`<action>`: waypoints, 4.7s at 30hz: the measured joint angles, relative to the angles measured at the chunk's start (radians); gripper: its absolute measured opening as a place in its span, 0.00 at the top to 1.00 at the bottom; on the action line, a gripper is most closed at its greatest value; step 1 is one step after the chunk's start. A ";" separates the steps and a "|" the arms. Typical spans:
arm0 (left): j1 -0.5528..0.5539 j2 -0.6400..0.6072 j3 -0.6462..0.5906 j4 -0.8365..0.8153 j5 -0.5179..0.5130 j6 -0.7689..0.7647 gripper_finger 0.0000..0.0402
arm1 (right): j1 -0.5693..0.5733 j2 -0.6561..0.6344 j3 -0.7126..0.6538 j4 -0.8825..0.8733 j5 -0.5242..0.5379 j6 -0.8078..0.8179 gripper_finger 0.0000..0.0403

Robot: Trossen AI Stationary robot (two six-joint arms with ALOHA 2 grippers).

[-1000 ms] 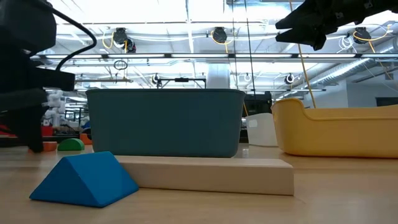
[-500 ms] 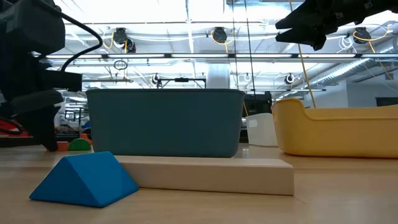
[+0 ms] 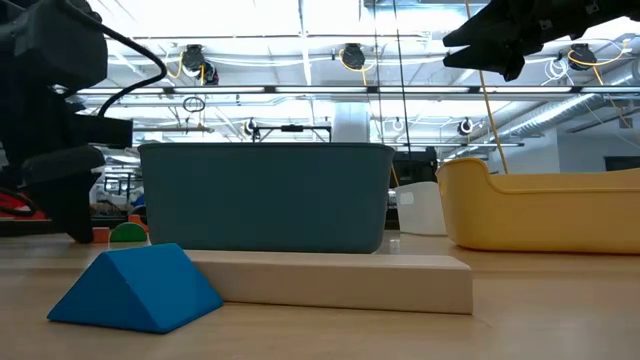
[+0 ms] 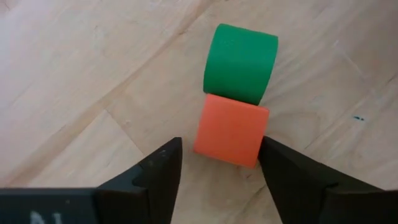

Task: Sort & place blocks by color
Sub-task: Put the middle orange block into the transparent black bin, then put the middle green block into the blue bin

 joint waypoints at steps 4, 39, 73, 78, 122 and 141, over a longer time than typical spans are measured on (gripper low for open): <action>-0.002 -0.017 0.019 -0.025 0.024 0.003 0.40 | 0.000 0.000 0.000 0.000 0.000 0.000 0.47; 0.115 -0.041 -0.055 0.119 0.047 0.146 0.65 | 0.000 0.000 0.000 0.000 0.000 0.000 0.47; 0.403 -0.036 0.293 0.382 -0.178 0.795 0.65 | 0.000 0.000 0.000 0.000 0.000 0.000 0.47; 0.511 0.012 0.293 0.597 -0.106 0.912 0.61 | 0.000 0.000 0.000 0.001 0.000 0.000 0.47; 0.636 0.238 0.292 0.698 0.010 0.813 0.53 | 0.000 0.000 0.000 0.000 0.000 0.000 0.47; 0.506 0.047 0.294 0.637 -0.018 0.893 0.51 | 0.000 0.000 0.000 0.000 0.000 0.000 0.47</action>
